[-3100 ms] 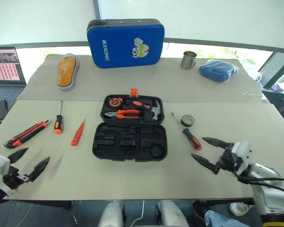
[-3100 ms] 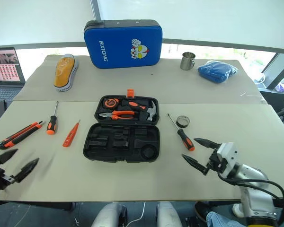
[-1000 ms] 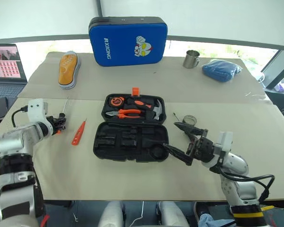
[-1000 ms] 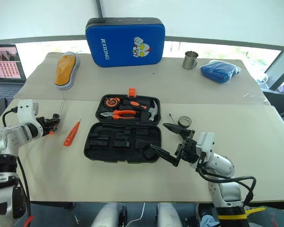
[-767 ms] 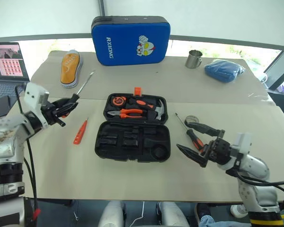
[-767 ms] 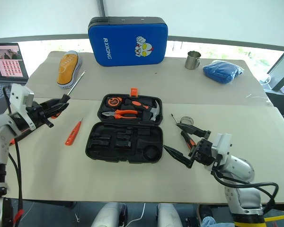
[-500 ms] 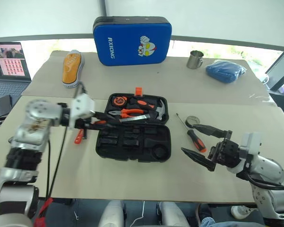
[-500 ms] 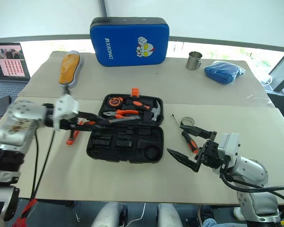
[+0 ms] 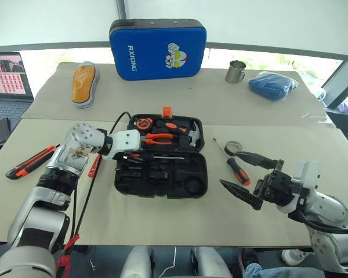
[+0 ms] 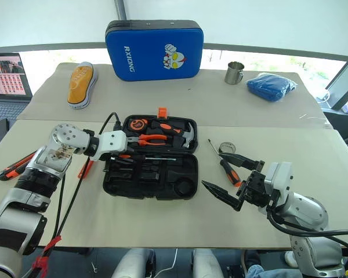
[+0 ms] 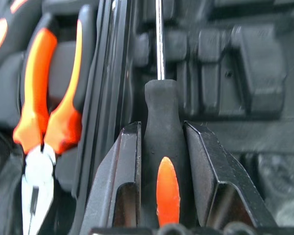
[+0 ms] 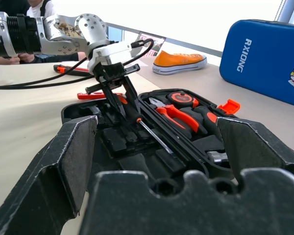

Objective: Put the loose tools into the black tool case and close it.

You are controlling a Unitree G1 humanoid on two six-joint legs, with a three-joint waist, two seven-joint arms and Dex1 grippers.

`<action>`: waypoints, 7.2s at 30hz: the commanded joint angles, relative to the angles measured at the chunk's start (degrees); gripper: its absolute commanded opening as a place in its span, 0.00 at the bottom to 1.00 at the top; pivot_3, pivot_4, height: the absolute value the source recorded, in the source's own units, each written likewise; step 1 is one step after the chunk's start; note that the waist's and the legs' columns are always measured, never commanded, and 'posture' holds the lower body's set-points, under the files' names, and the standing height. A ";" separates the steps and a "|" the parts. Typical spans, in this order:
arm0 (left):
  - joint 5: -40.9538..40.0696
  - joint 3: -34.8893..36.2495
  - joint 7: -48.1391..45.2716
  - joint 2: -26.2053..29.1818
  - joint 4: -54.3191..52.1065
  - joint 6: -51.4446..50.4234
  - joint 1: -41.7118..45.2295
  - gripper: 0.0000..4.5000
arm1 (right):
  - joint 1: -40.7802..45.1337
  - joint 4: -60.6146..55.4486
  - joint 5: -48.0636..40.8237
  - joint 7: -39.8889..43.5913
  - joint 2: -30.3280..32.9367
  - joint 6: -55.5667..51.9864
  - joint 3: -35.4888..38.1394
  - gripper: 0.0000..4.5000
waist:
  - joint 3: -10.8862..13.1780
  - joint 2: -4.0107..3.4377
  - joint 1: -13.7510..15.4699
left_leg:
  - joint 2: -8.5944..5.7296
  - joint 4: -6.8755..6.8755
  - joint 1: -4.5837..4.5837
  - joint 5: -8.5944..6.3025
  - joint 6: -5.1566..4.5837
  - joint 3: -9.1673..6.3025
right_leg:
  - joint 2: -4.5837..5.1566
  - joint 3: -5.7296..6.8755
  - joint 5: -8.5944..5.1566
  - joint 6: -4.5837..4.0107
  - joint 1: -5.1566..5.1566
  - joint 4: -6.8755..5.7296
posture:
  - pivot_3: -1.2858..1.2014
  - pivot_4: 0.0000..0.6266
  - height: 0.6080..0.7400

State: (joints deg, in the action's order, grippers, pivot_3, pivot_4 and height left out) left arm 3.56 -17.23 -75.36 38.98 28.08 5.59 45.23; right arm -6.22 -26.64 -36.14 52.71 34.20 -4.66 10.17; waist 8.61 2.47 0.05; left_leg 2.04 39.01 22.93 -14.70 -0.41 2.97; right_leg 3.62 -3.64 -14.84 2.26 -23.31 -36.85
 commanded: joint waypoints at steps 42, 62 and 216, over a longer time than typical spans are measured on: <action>-7.85 9.37 9.80 -9.50 4.61 -0.38 -7.84 0.02 | -1.81 -1.68 -1.03 -0.17 -2.09 -1.46 -0.17 1.00 | -0.02 -0.03 0.63 | 0.01 0.20 0.01 0.00 0.00 -0.20 | -0.09 -0.02 0.00 0.01 0.08 -0.15 | 0.52 0.24 1.00; -6.46 6.79 12.80 -12.93 -1.27 -0.03 -13.53 0.07 | -1.65 -0.98 -0.78 -1.67 -3.34 -1.29 0.27 1.00 | -0.86 -0.92 0.82 | -0.07 0.06 -0.86 -0.06 -0.08 -0.18 | -0.08 -0.11 -0.08 0.13 1.09 0.16 | 0.52 0.24 1.00; -38.30 40.58 12.08 -3.69 -42.92 -6.68 -63.50 1.00 | 49.48 53.37 31.38 11.88 -18.34 -1.26 -29.71 0.02 | -0.45 -0.57 -2.33 | 0.63 -0.22 0.23 -0.08 0.07 0.26 | -0.31 -0.20 -0.06 -0.48 -0.85 -0.32 | 0.52 0.24 1.00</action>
State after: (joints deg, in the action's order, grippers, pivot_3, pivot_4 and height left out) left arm -34.54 22.41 -63.52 34.55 -14.08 -1.51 -18.22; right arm 43.24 25.24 -5.76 64.65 16.08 -7.10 -19.50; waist 8.16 1.90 -2.28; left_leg 2.68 38.79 23.15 -14.78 -0.34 3.22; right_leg 3.31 -3.84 -14.90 1.78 -24.15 -37.17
